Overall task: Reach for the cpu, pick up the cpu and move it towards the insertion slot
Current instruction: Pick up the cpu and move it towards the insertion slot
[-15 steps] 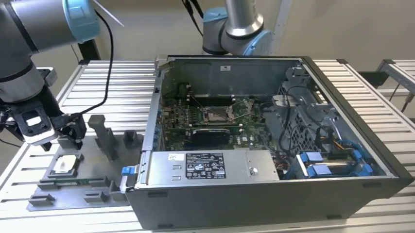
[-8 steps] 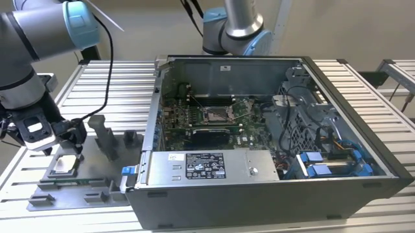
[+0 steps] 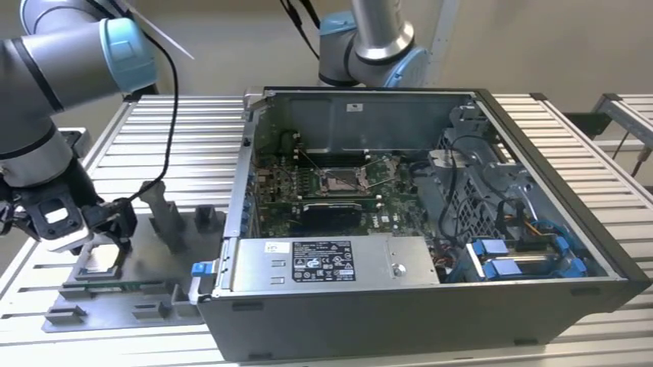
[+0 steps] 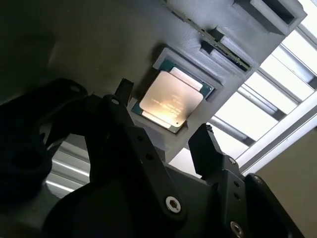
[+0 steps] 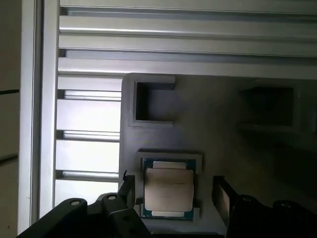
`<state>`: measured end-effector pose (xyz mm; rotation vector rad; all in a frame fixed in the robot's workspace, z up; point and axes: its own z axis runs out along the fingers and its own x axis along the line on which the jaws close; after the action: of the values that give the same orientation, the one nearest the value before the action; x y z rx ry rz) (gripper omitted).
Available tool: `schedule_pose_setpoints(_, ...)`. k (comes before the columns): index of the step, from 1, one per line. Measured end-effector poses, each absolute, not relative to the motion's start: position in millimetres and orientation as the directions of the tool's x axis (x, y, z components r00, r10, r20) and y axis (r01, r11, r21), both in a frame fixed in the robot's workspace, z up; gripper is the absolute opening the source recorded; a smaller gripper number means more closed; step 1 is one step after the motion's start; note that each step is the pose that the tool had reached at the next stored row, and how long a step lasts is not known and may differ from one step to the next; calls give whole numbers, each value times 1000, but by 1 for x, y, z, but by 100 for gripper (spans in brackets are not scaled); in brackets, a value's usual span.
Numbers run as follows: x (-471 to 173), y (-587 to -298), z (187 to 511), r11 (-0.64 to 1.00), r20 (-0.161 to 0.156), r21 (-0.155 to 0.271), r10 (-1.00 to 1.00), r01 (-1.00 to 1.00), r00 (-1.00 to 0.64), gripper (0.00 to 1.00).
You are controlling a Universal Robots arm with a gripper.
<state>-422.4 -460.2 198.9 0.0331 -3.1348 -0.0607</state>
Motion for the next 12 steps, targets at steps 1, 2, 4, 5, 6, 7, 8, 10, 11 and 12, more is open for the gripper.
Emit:
schedule_pose_setpoints(1,-423,-461,198,999,6,39,-21,-21,-1000,100)
schedule_pose_setpoints(2,-423,-461,196,999,6,39,-21,-21,-1000,100)
schedule_pose_setpoints(4,-423,-461,194,999,6,39,-21,-21,-1000,100)
schedule_pose_setpoints(5,-423,-462,194,999,6,39,-21,-21,-1000,100)
schedule_pose_setpoints(6,-424,-462,193,999,6,39,-21,-21,-1000,100)
schedule_pose_setpoints(7,-425,-463,192,999,6,39,-21,-21,-1000,100)
schedule_pose_setpoints(8,-425,-463,191,999,6,39,-21,-21,-1000,100)
schedule_pose_setpoints(10,-425,-464,190,999,6,39,-21,-21,-1000,100)
schedule_pose_setpoints(11,-425,-465,189,999,6,39,-21,-21,-1000,100)
schedule_pose_setpoints(12,-425,-465,188,999,6,39,-21,-21,-1000,100)
